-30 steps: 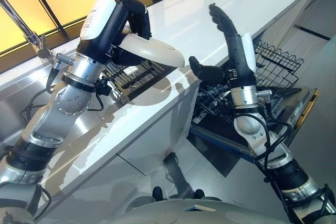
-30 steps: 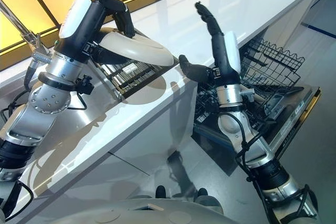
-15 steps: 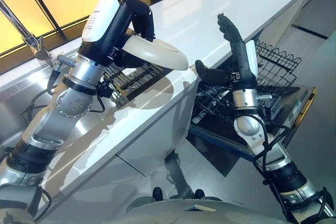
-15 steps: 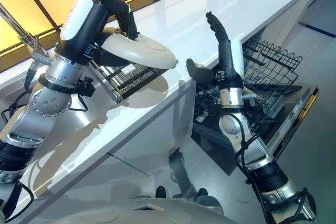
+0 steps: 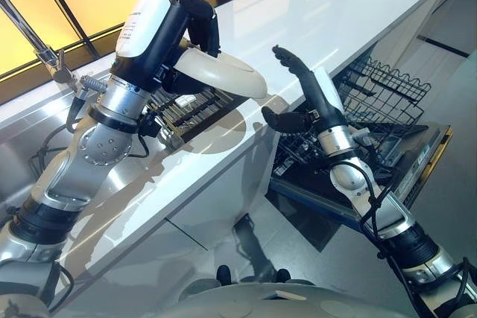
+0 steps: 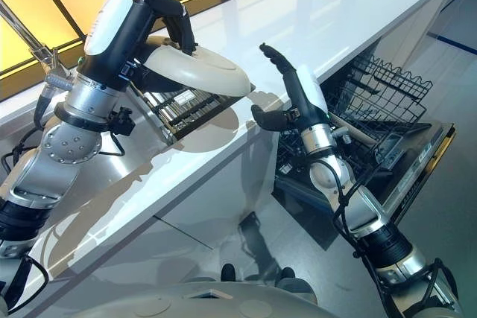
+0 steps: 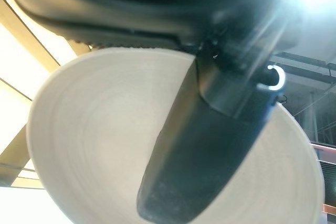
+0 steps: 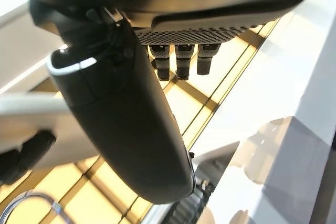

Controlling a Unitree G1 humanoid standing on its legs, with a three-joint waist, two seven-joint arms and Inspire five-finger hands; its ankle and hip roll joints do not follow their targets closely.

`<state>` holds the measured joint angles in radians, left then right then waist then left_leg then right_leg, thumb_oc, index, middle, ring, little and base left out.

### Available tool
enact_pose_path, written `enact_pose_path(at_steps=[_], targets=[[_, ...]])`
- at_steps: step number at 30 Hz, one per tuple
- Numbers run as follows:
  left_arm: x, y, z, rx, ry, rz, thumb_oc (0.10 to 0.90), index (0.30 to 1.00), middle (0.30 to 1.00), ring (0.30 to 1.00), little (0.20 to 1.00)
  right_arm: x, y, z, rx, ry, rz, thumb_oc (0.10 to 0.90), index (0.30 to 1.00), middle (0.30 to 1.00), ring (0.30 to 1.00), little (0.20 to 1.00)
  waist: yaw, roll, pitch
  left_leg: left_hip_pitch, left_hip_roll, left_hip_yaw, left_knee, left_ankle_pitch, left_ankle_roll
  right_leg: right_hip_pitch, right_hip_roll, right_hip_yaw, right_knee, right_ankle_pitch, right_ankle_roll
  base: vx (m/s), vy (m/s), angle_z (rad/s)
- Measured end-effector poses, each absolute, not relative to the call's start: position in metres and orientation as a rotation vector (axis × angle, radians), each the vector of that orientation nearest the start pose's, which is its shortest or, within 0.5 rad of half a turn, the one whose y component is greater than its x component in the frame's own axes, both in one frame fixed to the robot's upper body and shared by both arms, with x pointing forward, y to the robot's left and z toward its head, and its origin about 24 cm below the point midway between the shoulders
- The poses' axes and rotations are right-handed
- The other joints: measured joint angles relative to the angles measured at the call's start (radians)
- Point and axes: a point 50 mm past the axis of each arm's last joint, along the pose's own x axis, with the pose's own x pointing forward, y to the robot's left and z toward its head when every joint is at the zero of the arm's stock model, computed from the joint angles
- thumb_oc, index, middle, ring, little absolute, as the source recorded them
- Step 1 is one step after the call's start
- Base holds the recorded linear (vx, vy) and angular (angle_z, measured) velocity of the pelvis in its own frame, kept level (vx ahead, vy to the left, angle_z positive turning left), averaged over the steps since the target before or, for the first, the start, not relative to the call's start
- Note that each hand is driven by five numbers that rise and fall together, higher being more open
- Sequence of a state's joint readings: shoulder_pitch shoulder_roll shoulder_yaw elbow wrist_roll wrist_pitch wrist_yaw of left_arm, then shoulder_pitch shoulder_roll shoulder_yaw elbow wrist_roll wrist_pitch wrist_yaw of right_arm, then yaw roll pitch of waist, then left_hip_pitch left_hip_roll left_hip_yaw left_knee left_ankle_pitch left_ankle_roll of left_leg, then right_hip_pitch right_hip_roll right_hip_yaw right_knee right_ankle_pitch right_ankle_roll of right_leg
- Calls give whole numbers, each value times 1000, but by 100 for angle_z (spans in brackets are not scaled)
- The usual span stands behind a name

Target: Pick up plates and place into dishwasher.

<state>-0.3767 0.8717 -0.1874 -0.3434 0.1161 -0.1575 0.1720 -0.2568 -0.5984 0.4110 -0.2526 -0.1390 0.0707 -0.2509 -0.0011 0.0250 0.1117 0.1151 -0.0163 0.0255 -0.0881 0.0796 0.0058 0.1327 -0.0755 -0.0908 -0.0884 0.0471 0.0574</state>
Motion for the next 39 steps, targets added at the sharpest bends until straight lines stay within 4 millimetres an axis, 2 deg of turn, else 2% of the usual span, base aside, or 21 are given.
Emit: enact_pose_path(at_steps=[6, 13, 25, 27, 28, 29, 30, 39], targets=[[259, 172, 238, 894, -868, -164, 100, 300, 300, 300, 200, 274, -134, 147, -704, -459, 224, 800, 900, 900, 900, 900, 1, -1, 0, -1, 0, -2, 0, 2, 0, 1, 0, -2, 0, 0, 0, 0, 0, 0], [260, 167, 234, 863, -863, -183, 100, 300, 300, 300, 200, 272, -129, 148, -621, -444, 275, 800, 900, 900, 900, 900, 0, -1, -1, -2, -1, -1, 0, 2, 0, -1, 0, -2, 0, 0, 0, 0, 0, 0], [262, 162, 230, 832, -843, -198, 100, 300, 300, 300, 200, 253, -111, 176, -456, -652, 308, 800, 900, 900, 900, 900, -5, -1, -1, 2, 1, 19, 0, 2, 0, -5, 1, 11, 0, 0, 0, 1, 7, -2], [262, 163, 229, 834, -831, -193, 100, 300, 300, 300, 200, 253, -111, 177, -450, -655, 306, 679, 796, 796, 796, 779, -5, -1, -1, 4, 1, 23, 0, 1, 0, -5, 1, 16, 0, 0, 0, 7, 7, -6], [263, 163, 228, 834, -825, -193, 100, 300, 300, 300, 200, 253, -111, 177, -446, -657, 303, 424, 578, 578, 578, 524, -6, -1, -1, 5, 1, 25, 0, 1, 0, -5, 1, 18, 0, 0, 0, 6, 8, -6], [263, 162, 227, 832, -819, -197, 100, 300, 300, 300, 200, 253, -111, 177, -444, -658, 301, 303, 474, 474, 474, 403, -6, -1, -1, 6, 1, 27, 0, 1, 0, -5, 1, 21, 0, 0, 0, 5, 11, -7], [264, 161, 226, 831, -810, -200, 100, 300, 300, 300, 200, 253, -111, 177, -443, -659, 300, 100, 300, 300, 300, 200, -6, -1, -1, 7, 1, 30, 0, 1, 0, -5, 1, 23, 0, 0, 0, 7, 14, -8], [265, 159, 222, 790, -791, -207, 100, 300, 300, 300, 200, 253, -116, 181, -457, -689, 254, 100, 300, 300, 300, 200, -16, 0, -1, 11, 2, 36, -1, 0, -1, -3, 2, 28, 0, 2, 0, 4, 6, -2]])
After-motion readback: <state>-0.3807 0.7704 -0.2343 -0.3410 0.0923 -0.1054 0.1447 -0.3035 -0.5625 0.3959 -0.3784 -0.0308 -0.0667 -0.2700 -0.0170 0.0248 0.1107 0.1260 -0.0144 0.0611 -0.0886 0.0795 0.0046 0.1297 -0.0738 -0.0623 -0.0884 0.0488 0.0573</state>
